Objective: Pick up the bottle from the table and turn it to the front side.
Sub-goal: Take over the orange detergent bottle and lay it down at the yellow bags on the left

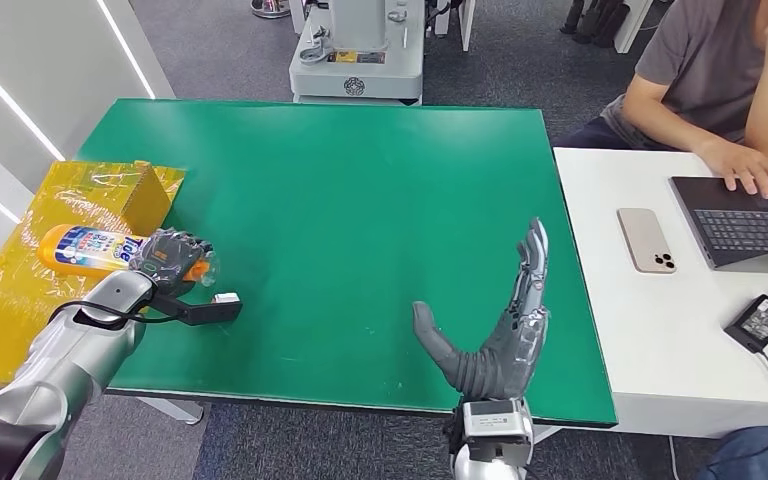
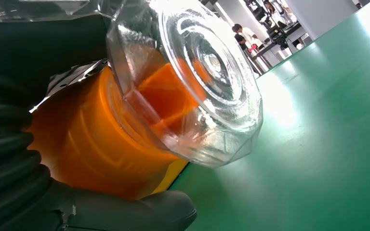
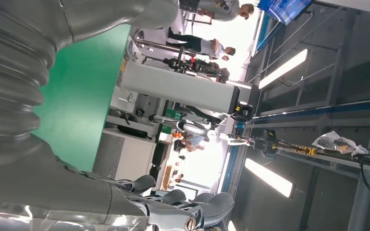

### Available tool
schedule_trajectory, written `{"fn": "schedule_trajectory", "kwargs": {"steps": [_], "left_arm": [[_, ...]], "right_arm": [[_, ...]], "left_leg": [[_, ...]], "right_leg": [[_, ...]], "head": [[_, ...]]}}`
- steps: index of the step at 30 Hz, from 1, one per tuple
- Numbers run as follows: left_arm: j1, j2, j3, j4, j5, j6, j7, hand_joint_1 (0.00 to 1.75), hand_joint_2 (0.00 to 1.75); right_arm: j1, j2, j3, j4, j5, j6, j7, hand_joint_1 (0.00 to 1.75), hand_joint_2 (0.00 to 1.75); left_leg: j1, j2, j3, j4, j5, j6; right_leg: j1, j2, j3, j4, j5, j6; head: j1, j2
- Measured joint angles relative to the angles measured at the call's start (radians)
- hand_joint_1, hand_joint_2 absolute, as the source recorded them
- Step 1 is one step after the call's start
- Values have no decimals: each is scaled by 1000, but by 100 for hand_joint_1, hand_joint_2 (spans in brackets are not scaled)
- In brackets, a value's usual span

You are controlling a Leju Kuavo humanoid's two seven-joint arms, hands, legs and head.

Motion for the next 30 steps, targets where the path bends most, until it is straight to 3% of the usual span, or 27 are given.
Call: {"fn": "schedule_trajectory", "kwargs": {"steps": [30], "left_arm": [[0,0,0,0,0,0,0,175,175]], "right_arm": [[0,0,0,0,0,0,0,0,175]], "left_leg": [[0,0,0,0,0,0]], "right_leg": [[0,0,0,0,0,0]], "head": [[0,0]]}}
